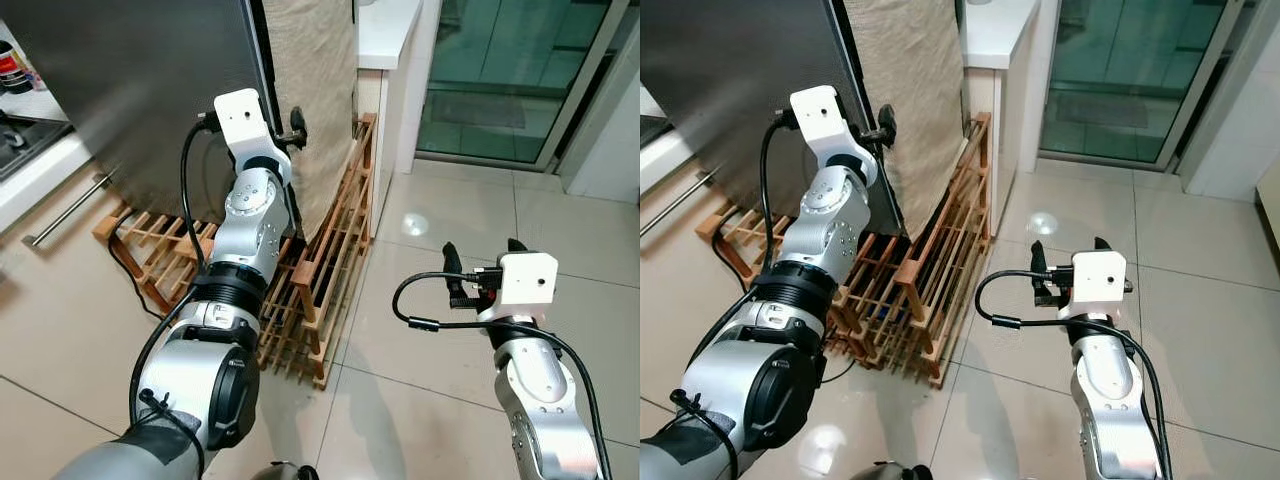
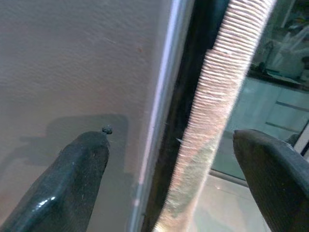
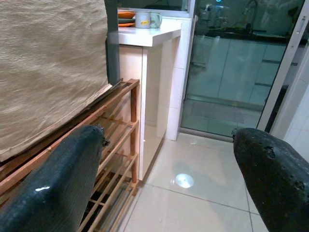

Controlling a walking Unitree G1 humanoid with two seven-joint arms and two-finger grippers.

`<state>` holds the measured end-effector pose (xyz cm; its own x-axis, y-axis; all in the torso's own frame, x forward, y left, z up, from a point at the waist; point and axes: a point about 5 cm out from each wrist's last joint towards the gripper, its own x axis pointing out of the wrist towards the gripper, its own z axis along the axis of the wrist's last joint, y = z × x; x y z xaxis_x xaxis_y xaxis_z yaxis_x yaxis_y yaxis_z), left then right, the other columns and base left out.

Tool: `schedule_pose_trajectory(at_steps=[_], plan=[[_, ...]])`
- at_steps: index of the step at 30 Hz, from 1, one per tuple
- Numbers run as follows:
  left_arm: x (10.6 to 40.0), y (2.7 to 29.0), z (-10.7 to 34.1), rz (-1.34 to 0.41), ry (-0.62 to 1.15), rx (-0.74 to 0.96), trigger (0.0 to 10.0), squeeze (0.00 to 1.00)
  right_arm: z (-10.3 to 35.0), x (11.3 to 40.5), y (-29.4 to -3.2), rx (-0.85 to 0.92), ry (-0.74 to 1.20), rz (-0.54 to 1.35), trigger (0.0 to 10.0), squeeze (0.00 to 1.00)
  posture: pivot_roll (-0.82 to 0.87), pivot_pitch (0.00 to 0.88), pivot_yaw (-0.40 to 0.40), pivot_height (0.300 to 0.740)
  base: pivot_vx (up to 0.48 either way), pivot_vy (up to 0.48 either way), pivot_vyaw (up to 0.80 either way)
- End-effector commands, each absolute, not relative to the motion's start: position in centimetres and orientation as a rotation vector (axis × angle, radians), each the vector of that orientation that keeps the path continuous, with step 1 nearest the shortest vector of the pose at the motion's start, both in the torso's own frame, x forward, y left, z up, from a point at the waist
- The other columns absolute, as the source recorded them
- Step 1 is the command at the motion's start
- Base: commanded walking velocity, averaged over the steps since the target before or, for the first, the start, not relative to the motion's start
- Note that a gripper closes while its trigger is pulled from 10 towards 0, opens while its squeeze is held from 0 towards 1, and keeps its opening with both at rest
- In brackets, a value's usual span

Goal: Restocking fridge

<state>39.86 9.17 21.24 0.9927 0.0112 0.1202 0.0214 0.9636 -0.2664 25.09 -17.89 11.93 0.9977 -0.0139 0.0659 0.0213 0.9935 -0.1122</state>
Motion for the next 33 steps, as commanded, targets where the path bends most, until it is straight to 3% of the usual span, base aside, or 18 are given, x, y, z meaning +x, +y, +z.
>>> schedule_pose_trajectory(at_steps=[1, 6, 12, 14, 20, 24, 28, 33], plan=[[39.8, 9.0, 21.8, -0.036, -0.139, -0.265, 10.0, 0.0, 12.2, 25.5, -17.6, -0.113, -0.071, -0.009, 10.0, 0.16, -0.17, 0.0, 0.128, 0.74, 0.0, 0.0, 0.0], [39.1, 10.5, 21.3, -0.059, -0.15, -0.226, 10.0, 0.0, 12.5, 25.2, -17.8, -0.114, -0.08, -0.03, 10.0, 0.16, -0.17, 0.0, 0.135, 0.74, 0.0, 0.0, 0.0], [35.8, 13.1, 19.5, -0.125, -0.176, -0.085, 10.0, 0.0, 13.6, 23.3, -18.0, -0.129, -0.12, -0.061, 10.0, 0.17, -0.15, 0.0, 0.132, 0.74, 0.0, 0.0, 0.0], [33.4, 14.5, 18.3, -0.142, -0.183, -0.016, 10.0, 0.0, 13.9, 22.5, -18.0, -0.136, -0.13, -0.052, 10.0, 0.17, -0.14, 0.0, 0.125, 0.74, 0.0, 0.0, 0.0], [28.1, 17.1, 16.5, -0.153, -0.148, -0.05, 10.0, 0.0, 13.6, 22.0, -19.1, -0.113, -0.13, -0.069, 10.0, 0.17, -0.12, 0.0, 0.107, 0.74, 0.0, 0.0, 0.0], [25.0, 16.2, 17.4, -0.178, -0.162, -0.11, 10.0, 0.0, 14.2, 21.8, -19.8, -0.112, -0.138, -0.092, 10.0, 0.17, -0.1, 0.0, 0.069, 0.74, 0.0, 0.0, 0.0], [25.2, 13.8, 18.3, -0.273, -0.206, -0.141, 10.0, 0.0, 14.0, 22.3, -19.2, -0.114, -0.127, -0.056, 10.0, 0.18, -0.11, 0.0, 0.065, 0.74, 0.112, 0.0, 0.0], [26.5, 13.9, 18.5, -0.255, -0.19, -0.131, 10.0, 0.0, 14.2, 23.4, -18.6, -0.127, -0.144, -0.032, 10.0, 0.17, -0.11, 0.0, 0.081, 0.74, 0.449, 0.0, 0.0]])
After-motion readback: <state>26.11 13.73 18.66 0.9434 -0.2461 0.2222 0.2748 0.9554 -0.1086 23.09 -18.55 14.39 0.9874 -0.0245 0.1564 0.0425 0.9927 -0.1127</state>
